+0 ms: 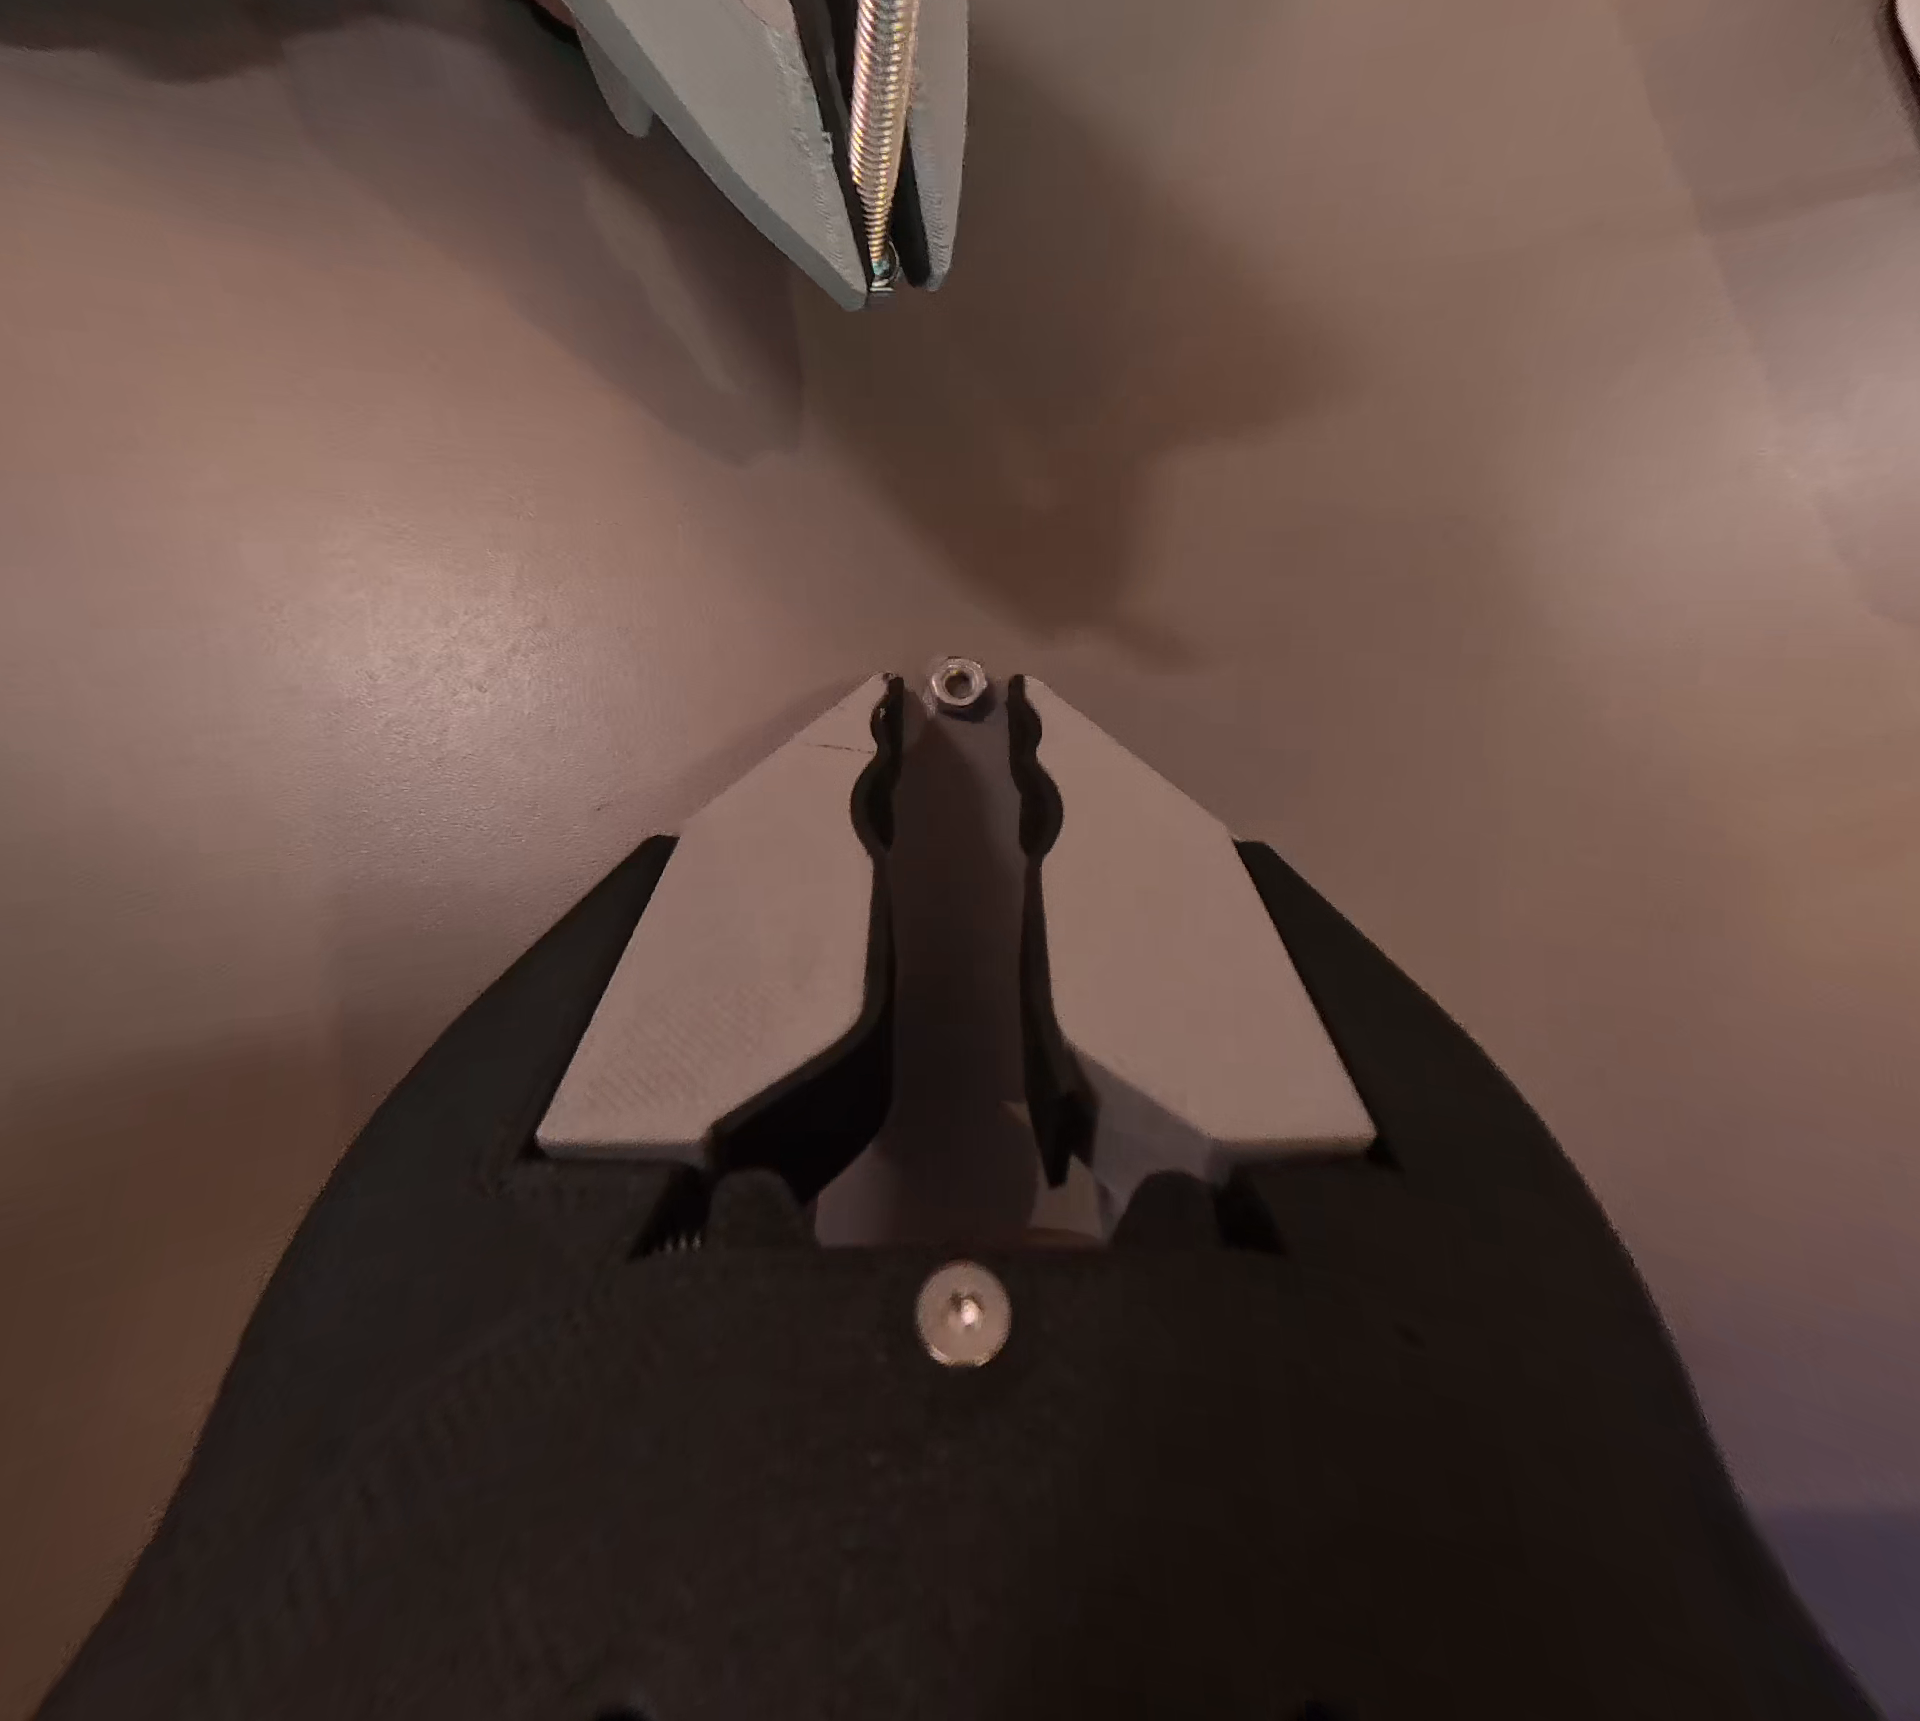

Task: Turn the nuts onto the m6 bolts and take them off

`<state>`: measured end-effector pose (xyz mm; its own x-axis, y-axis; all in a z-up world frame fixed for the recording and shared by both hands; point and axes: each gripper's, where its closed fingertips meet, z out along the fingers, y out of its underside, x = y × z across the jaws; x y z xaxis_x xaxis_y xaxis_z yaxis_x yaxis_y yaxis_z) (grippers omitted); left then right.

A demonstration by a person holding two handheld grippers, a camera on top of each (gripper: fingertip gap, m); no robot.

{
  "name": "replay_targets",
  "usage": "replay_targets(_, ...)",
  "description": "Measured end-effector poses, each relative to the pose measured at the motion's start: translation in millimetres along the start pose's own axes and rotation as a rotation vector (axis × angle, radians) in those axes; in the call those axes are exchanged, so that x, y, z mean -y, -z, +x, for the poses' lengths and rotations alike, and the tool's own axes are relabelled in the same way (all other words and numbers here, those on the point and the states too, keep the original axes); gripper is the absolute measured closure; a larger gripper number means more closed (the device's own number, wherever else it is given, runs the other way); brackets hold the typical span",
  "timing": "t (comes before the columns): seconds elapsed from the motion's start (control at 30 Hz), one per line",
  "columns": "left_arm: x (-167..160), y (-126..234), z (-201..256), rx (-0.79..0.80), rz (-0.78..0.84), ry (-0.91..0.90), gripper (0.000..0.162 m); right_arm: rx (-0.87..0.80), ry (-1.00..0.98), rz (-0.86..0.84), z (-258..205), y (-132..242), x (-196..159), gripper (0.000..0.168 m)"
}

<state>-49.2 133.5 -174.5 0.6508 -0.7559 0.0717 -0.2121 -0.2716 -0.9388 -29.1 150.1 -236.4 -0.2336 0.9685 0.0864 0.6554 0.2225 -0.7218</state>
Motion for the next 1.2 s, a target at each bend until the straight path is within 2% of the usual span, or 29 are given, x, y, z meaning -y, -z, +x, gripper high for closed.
replay_targets(0.37,-0.3,-0.6,-1.0,0.014,-0.004,-0.001,0.158,0.066,0.068,0.017,-9.4,0.7,-0.1,0.161)
replay_targets(0.53,-0.6,-1.1,0.8,0.007,-0.007,-0.003,0.158,0.078,0.045,0.022,-10.6,-1.1,1.5,0.156)
replay_targets(0.8,2.3,-1.6,1.7,0.012,0.010,-0.028,0.158,0.105,-0.014,0.036,-13.4,0.0,3.9,0.161)
replay_targets(1.0,7.9,-3.0,2.0,0.031,0.049,-0.059,0.158,0.099,-0.098,0.143,-10.7,21.2,24.0,0.161)
replay_targets(1.2,10.4,-7.1,5.0,0.049,0.056,-0.081,0.158,0.050,-0.139,0.225,-3.5,58.2,61.3,0.161)
